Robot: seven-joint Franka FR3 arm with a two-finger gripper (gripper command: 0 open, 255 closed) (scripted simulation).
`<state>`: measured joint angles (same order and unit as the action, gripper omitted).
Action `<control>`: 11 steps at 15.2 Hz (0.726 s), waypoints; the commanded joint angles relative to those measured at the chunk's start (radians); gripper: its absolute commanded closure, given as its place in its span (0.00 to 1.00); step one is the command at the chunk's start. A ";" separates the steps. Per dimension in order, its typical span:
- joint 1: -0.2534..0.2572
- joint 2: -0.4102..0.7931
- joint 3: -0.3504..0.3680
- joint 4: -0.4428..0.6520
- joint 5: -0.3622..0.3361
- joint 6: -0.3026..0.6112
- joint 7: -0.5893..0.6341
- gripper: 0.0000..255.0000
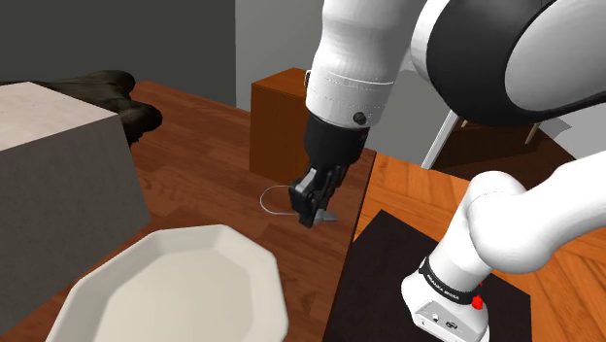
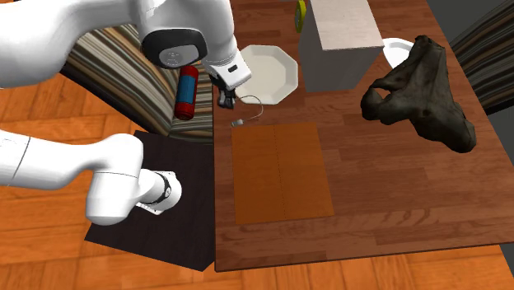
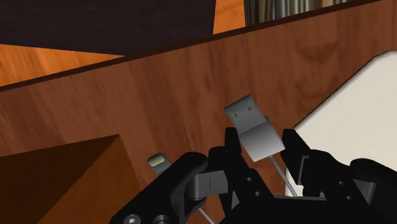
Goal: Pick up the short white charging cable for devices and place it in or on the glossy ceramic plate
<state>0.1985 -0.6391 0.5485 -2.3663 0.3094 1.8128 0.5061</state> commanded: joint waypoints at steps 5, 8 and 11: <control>-0.045 0.197 0.163 0.178 -0.033 0.040 0.157 1.00; -0.078 0.316 0.254 0.284 -0.089 0.052 0.251 1.00; -0.109 0.461 0.356 0.401 -0.185 0.055 0.367 1.00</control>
<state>0.0979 -0.2273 0.8674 -1.9976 0.1579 1.8604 0.8280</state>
